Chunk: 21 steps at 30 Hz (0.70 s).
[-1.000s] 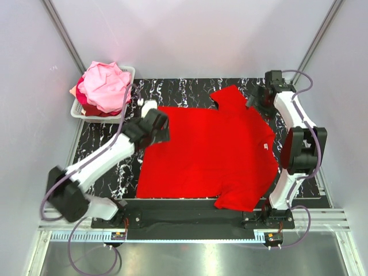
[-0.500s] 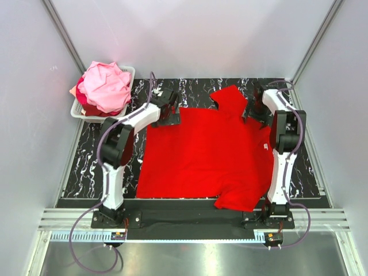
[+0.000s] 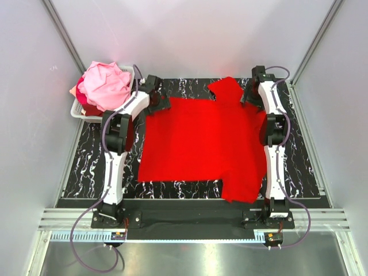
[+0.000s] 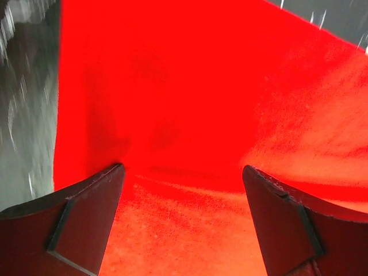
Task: Fold and stack the t-shirts
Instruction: Flatten the tshirt out
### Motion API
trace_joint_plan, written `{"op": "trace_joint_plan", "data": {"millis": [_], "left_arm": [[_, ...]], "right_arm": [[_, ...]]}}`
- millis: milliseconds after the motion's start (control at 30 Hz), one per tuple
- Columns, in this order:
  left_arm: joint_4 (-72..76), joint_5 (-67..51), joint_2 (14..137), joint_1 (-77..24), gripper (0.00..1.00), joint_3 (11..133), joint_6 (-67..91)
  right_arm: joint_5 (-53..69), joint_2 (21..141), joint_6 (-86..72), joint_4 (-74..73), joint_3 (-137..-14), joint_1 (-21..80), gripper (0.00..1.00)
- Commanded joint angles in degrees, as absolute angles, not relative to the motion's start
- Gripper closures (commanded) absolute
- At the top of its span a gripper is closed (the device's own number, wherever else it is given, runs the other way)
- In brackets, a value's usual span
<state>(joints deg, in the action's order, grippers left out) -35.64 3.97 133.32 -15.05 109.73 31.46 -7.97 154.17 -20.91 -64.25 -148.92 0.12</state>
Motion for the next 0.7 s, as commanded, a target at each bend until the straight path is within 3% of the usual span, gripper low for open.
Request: {"op": "trace_joint_plan", "data": {"millis": [0,133,300,533,667], "left_arm": [[-38.8,0.5,140.2,-12.9,0.08,119.9,29.9],[-41.7,0.4,143.3,-12.3,0.08,128.5,28.6],[-41.9,-2.4,138.4,-12.5,0.08,127.4,29.5],[-42.0,-0.2,117.9,-14.0,0.07,111.5,28.8],[-42.0,2.9,103.3,-14.7,0.07,94.3,29.6]], "right_arm": [[-6.1,159.3,-20.4,-61.5,-154.3,0.4,0.17],[-4.7,157.3,-20.2,-53.9,-152.4,0.4,0.12],[-0.9,152.2,-19.5,-49.5,-153.6,0.4,0.09],[0.3,131.8,-20.7,-48.8,-138.4,1.5,0.07],[-0.7,117.7,-24.1,-51.2,-119.1,2.3,0.06]]}}
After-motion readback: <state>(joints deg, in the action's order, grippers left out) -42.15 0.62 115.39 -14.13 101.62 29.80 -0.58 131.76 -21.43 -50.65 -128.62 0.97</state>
